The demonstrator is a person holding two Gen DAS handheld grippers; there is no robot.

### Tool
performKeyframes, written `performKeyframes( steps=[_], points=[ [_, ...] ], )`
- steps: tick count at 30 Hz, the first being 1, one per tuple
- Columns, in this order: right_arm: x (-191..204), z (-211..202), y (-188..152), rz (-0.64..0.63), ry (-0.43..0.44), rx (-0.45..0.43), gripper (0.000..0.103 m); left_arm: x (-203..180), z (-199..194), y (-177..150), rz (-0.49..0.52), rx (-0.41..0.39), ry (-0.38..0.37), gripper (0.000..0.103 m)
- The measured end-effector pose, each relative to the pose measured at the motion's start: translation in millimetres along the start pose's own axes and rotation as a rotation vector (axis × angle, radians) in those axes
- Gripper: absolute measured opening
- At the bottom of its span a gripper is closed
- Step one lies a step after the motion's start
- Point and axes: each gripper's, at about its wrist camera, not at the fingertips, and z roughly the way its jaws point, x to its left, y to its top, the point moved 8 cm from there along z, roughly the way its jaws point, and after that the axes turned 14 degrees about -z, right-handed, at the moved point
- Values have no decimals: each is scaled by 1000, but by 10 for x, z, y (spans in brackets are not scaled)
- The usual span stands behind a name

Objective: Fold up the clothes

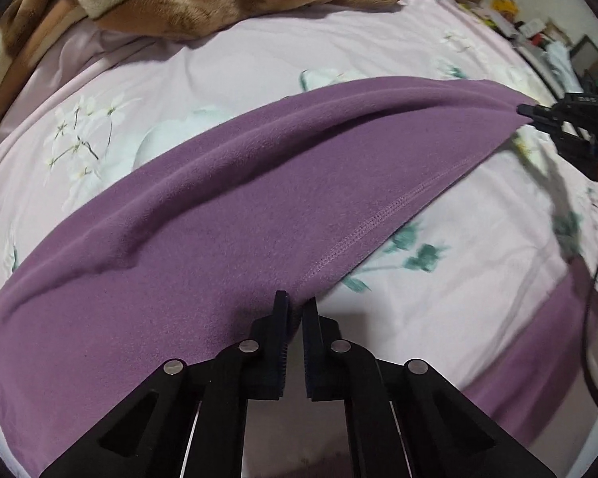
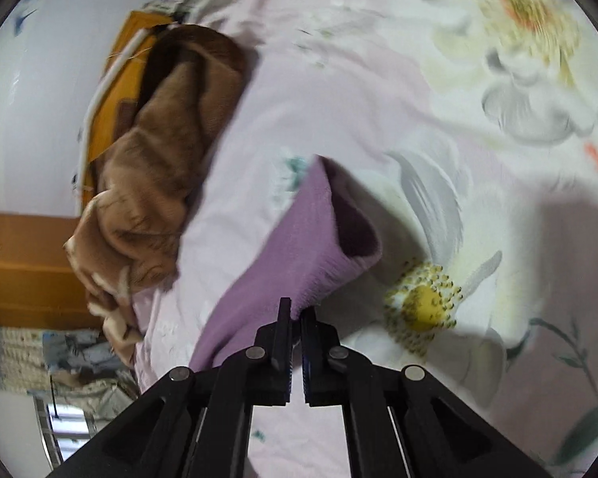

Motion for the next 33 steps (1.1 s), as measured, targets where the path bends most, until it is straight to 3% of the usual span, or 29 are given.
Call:
performKeyframes(
  steps=[4,6,8,12,15,20,21,22,23,28,33],
  points=[
    [-369,160,-178,64,-94,131,16,5,11,-94,30,56,-37,6],
    [-445,93,-168,92,-102,103,18,10,45,-125,34,83,-45,7],
    [-415,-32,-64,42,-145,51,24,22,26,-97,13,78,-55,7],
    [-303,-190,268,-79,-208,-24,32,75,5,-55,-55,80,-88,22],
    [-211,-10,523,-149,-177,14,32,61,-51,-48,-95,63,-119,39],
    [-144,457,741,-261,-176,135,33,146,-150,-45,-194,37,-122,44],
    [-153,503,737,-279,-191,159,28,193,-169,-89,-220,34,-117,45],
    [-163,548,734,-298,-207,183,6,239,-188,-134,-245,31,-111,45],
    [-159,555,763,-315,-218,181,4,285,-207,-179,-271,27,-106,45],
    [-189,494,912,-303,-248,132,4,440,-357,-415,-357,18,-75,45],
    [-109,276,798,-337,-269,107,15,689,-556,-766,-453,29,-14,46]
  ],
)
